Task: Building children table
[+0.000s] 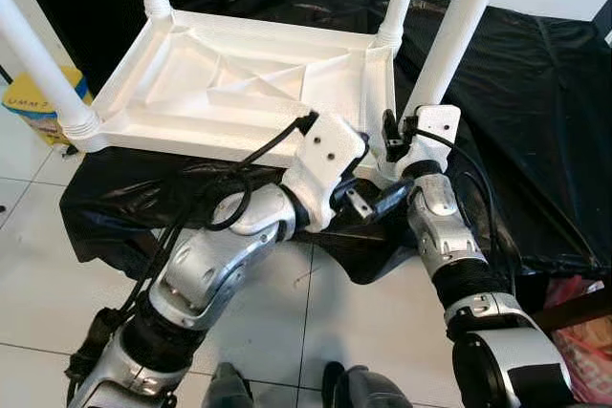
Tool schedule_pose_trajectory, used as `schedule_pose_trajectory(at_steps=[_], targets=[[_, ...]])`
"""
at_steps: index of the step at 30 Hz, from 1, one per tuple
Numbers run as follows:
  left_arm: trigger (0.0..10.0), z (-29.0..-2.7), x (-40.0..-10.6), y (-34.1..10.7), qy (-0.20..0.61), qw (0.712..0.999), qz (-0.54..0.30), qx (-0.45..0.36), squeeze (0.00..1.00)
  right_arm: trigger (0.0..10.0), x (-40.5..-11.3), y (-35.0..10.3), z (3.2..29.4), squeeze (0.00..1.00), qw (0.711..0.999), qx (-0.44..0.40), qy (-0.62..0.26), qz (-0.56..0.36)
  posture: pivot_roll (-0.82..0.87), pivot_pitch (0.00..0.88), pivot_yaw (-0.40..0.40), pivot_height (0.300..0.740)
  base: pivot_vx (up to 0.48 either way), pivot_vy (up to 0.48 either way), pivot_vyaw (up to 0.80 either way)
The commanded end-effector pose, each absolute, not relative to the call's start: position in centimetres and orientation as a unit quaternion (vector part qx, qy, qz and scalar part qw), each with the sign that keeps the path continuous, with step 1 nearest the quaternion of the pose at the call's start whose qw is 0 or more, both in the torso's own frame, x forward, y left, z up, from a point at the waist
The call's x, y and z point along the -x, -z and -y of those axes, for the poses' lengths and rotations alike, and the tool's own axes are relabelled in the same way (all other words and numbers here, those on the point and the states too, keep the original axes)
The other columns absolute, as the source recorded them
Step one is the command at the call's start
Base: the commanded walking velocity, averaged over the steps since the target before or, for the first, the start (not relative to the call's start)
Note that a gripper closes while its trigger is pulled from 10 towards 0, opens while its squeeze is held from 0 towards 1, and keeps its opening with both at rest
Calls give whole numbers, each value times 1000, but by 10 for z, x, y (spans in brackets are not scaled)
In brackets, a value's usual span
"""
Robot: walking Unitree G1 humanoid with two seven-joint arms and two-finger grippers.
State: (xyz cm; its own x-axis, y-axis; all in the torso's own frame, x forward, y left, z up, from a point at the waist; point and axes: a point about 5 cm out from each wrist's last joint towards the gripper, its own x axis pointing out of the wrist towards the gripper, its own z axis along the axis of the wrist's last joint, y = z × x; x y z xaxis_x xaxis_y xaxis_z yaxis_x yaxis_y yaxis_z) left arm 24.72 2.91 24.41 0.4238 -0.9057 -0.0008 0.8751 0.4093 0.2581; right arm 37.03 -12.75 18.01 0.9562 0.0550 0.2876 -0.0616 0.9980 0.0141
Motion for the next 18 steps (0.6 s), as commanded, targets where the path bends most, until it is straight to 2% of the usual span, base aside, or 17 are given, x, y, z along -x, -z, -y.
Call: schedule_pose_trajectory(at_steps=[1, 7, 18], targets=[[10000, -26, -240, -242, 545, 830, 63, -107, 0, 10000, -365, -144, 128, 0, 997, -6, -36, 71, 197, 290, -64, 740, 0, 0, 0], [10000, -30, -235, -241, 548, 828, 49, -111, 0, 10000, -354, -131, 118, 0, 989, 35, -102, 98, 209, 307, -63, 740, 0, 0, 0], [10000, -33, -233, -242, 545, 830, 39, -110, 0, 10000, -348, -118, 117, 0, 987, 43, -123, 89, 219, 319, -54, 740, 0, 0, 0]])
